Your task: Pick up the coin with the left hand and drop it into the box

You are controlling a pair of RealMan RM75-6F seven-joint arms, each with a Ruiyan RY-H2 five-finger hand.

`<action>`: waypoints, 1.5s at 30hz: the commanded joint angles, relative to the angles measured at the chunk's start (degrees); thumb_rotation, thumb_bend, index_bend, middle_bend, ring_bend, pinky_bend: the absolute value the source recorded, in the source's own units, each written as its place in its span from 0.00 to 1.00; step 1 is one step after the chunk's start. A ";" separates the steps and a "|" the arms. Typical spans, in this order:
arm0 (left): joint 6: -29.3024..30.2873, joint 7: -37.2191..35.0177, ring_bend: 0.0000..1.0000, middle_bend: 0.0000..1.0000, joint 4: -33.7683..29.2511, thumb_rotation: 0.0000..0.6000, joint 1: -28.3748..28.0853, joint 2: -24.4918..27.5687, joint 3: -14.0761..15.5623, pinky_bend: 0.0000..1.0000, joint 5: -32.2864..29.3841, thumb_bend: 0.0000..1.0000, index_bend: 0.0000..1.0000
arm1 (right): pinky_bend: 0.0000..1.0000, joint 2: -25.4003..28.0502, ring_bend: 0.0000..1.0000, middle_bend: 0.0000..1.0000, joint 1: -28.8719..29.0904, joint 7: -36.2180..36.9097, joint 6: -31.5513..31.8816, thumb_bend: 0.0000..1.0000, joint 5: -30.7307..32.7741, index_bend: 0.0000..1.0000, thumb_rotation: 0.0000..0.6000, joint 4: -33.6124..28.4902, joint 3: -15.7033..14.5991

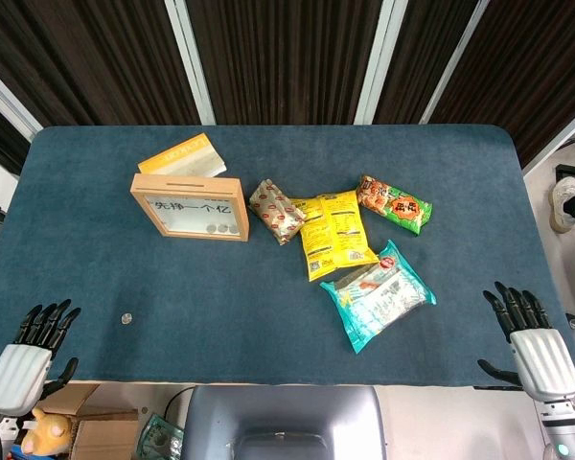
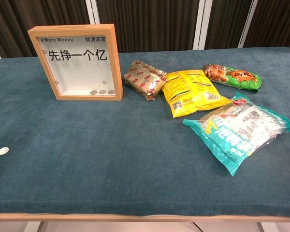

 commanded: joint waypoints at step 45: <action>-13.75 -0.15 1.00 1.00 34.71 1.00 -10.47 -30.72 -6.53 1.00 -10.31 0.35 0.47 | 0.00 -1.02 0.00 0.00 1.61 -1.29 -2.94 0.18 0.81 0.00 1.00 0.08 -0.27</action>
